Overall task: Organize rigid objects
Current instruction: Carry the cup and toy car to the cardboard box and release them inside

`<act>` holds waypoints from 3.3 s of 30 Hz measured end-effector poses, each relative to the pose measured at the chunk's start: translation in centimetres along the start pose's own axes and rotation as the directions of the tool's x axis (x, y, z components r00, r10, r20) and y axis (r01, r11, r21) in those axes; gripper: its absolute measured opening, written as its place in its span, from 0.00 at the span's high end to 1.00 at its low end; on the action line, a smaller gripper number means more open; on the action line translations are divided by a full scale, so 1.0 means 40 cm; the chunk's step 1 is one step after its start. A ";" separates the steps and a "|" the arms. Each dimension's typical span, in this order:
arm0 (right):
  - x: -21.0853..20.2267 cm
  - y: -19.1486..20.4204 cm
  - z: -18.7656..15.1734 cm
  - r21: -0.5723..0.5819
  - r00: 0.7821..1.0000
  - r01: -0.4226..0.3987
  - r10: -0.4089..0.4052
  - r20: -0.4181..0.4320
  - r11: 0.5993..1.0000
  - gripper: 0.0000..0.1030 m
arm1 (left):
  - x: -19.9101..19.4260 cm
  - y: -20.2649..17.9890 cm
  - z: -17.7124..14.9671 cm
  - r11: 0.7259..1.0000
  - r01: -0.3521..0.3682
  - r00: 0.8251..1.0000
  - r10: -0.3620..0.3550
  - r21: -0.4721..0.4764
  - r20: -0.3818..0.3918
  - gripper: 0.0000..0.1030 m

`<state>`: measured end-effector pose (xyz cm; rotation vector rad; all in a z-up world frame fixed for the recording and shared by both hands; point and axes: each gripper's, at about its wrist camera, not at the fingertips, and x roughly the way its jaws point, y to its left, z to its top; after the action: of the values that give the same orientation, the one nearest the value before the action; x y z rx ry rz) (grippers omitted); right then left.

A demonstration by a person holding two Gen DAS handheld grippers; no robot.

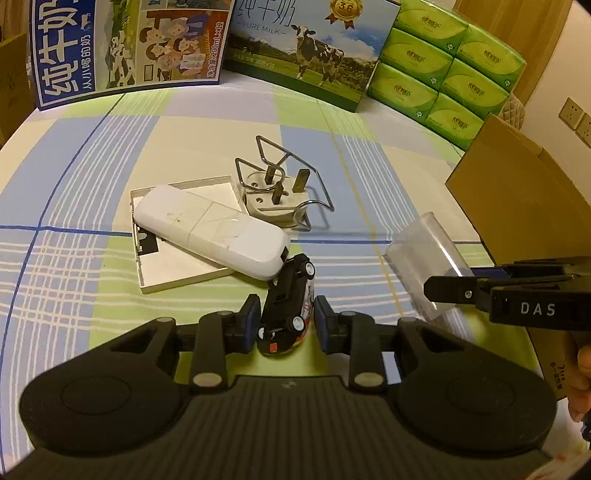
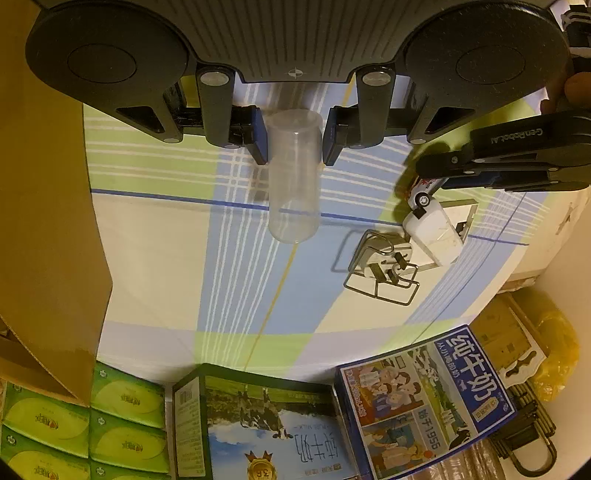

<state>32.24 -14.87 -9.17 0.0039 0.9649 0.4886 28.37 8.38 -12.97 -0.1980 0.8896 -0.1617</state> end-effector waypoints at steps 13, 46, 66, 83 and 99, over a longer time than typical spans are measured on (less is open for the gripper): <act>-0.020 -0.007 -0.009 0.083 0.998 -0.061 0.063 -0.019 0.995 0.73 | -0.041 -0.090 -0.039 0.957 -0.023 0.998 0.038 0.289 -0.046 0.77; 0.002 -0.029 -0.034 -0.065 0.990 0.135 -0.137 -0.022 0.989 0.43 | -0.013 -0.118 -0.056 0.945 0.001 0.998 0.019 0.328 -0.058 0.67; -0.009 -0.017 -0.005 -0.055 0.987 0.156 -0.154 0.048 0.986 0.52 | -0.047 -0.122 -0.021 0.958 -0.005 1.000 0.011 0.286 -0.021 0.75; -0.211 0.047 0.033 -0.015 0.947 0.184 -0.173 0.270 0.983 0.52 | -0.140 -0.232 0.057 0.954 0.008 0.994 -0.042 0.300 0.105 0.75; -0.481 -0.101 -0.058 0.221 0.786 0.361 -0.423 0.451 0.906 0.52 | -0.211 -0.435 0.112 0.917 0.169 0.934 -0.265 0.361 0.238 0.75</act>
<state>22.97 -26.67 3.76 0.0356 0.4663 0.0251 25.64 -6.15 0.30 0.0004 0.5401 -0.4804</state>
